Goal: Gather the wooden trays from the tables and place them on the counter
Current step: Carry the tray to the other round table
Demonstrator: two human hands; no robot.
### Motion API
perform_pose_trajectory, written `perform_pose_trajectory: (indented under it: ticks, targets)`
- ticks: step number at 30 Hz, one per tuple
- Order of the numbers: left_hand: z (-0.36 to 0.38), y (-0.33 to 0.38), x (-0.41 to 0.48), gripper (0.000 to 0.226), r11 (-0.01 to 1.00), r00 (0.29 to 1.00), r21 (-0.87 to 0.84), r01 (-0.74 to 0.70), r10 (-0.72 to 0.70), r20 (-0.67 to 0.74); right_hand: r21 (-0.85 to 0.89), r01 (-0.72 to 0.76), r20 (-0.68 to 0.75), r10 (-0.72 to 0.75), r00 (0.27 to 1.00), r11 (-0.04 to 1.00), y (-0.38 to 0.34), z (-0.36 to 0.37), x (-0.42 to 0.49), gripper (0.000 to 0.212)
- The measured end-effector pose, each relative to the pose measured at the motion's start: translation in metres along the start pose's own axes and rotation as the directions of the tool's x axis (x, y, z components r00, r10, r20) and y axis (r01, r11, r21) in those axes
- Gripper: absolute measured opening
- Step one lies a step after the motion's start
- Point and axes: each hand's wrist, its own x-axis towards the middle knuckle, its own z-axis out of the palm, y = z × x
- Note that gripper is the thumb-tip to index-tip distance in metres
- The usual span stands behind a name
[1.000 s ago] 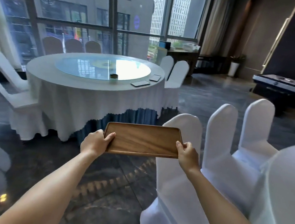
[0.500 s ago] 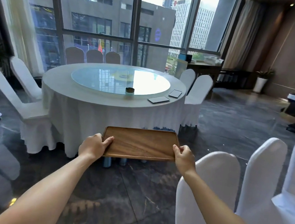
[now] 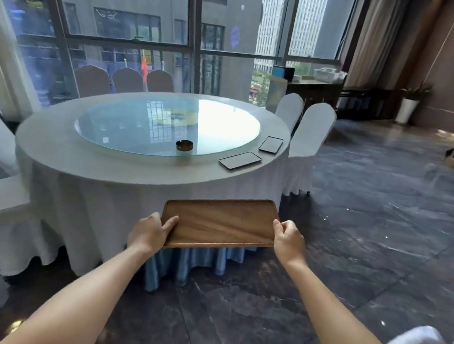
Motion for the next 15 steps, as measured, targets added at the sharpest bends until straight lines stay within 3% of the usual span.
perform_pose_trajectory:
  ticks: [9,15]
  targets:
    - [0.058,0.041,0.226,0.051,0.993,0.989,-0.034,-0.109,0.112,0.094,-0.133,-0.07,-0.037,0.066,0.997,0.989,-0.009,0.072,0.199,0.027]
    - [0.111,0.071,0.332,0.042,0.995,0.985,-0.053,-0.083,0.09,0.148,-0.203,-0.107,-0.025,0.104,0.994,0.973,-0.001,0.095,0.309,0.027]
